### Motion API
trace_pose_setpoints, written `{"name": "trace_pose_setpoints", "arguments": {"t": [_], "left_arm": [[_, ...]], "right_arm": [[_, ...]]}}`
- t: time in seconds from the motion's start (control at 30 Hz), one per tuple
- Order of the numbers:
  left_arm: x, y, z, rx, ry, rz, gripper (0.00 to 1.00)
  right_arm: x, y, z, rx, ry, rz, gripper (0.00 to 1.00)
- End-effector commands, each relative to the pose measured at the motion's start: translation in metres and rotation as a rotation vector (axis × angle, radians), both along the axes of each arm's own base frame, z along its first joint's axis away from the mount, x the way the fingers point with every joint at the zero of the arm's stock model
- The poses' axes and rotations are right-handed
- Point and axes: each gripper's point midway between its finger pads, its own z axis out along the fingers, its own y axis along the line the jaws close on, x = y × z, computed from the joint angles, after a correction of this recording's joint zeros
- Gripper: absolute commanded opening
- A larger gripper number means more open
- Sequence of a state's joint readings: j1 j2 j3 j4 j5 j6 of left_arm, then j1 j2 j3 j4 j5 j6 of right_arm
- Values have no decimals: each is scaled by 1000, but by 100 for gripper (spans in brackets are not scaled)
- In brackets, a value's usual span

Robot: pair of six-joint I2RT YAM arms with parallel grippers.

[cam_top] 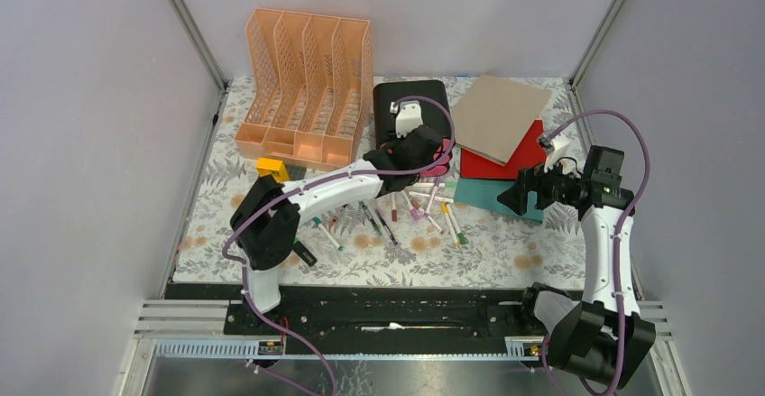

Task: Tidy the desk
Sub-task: Open the drawer in the storage box.

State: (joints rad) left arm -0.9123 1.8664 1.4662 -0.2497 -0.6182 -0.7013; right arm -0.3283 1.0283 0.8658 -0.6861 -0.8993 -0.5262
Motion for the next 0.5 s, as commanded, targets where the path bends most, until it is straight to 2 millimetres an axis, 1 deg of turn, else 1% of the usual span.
{"name": "trace_pose_setpoints", "arguments": {"t": [0.0,0.1,0.2,0.37,0.47], "left_arm": [[13,0,15,-1,-48,33,50],[13,1,15,0,-48,35,45],[13,0,15,1,-47,27,38],[6,-5,16,-24,-36,-13,17],[-1,-6,16,-48,-28,-35,8]], "right_arm": [[2,0,3,-5,-20,2,100],[2,0,3,-5,-20,3,100],[2,0,3,-6,-22,2,100],[2,0,3,-5,-22,4,100],[2,0,4,-5,-24,3,100]]}}
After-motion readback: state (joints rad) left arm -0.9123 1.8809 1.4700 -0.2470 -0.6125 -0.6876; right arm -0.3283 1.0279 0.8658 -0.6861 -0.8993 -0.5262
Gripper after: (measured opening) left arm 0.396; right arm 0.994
